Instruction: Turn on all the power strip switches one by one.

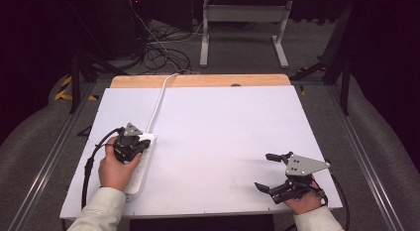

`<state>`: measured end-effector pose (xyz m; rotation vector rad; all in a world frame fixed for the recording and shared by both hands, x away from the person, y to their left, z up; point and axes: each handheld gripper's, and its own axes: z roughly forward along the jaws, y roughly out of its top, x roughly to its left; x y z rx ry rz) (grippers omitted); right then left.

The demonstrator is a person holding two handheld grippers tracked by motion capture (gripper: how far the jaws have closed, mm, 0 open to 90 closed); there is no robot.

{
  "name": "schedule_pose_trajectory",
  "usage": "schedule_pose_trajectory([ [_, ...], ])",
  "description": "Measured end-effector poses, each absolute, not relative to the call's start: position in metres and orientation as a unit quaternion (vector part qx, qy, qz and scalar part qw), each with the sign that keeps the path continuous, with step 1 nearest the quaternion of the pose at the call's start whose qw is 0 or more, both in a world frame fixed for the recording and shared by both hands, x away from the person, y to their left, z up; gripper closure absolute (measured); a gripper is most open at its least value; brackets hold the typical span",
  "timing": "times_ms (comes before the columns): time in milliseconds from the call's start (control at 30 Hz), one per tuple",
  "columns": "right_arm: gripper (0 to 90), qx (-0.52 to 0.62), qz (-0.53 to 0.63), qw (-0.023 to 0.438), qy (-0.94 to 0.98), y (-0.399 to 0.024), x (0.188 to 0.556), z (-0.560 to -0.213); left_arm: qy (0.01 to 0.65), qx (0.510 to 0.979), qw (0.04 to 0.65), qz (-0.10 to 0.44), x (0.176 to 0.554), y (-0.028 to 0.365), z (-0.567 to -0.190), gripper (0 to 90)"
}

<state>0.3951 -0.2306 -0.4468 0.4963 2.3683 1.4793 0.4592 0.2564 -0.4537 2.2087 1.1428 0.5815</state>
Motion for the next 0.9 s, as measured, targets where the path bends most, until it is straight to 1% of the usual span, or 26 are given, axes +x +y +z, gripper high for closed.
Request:
schedule_pose_trajectory([
  [33,5.5,0.174,0.516,0.153,0.825,-0.231,0.395,-0.447,0.423,0.827,0.286,0.234,0.456,0.255,-0.452,90.0],
  [67,5.5,0.175,0.517,0.153,0.824,-0.232,0.396,-0.447,0.422,0.826,0.288,0.238,0.453,0.255,-0.449,90.0],
  [300,5.5,0.175,0.516,0.153,0.824,-0.232,0.396,-0.447,0.407,0.811,0.344,0.24,0.438,0.26,-0.427,89.9],
  [333,5.4,0.175,0.516,0.154,0.824,-0.232,0.396,-0.447,0.407,0.806,0.359,0.237,0.435,0.261,-0.423,85.4],
  [367,5.5,0.176,0.516,0.154,0.824,-0.232,0.396,-0.447,0.406,0.801,0.372,0.234,0.433,0.263,-0.42,70.4],
  [500,5.5,0.176,0.516,0.154,0.824,-0.232,0.396,-0.447,0.401,0.788,0.409,0.227,0.421,0.269,-0.409,60.6],
  [733,5.4,0.176,0.517,0.155,0.823,-0.233,0.396,-0.447,0.386,0.756,0.469,0.244,0.399,0.281,-0.396,40.2],
  [900,5.5,0.176,0.517,0.155,0.823,-0.233,0.396,-0.447,0.382,0.75,0.477,0.254,0.387,0.285,-0.399,32.4],
])
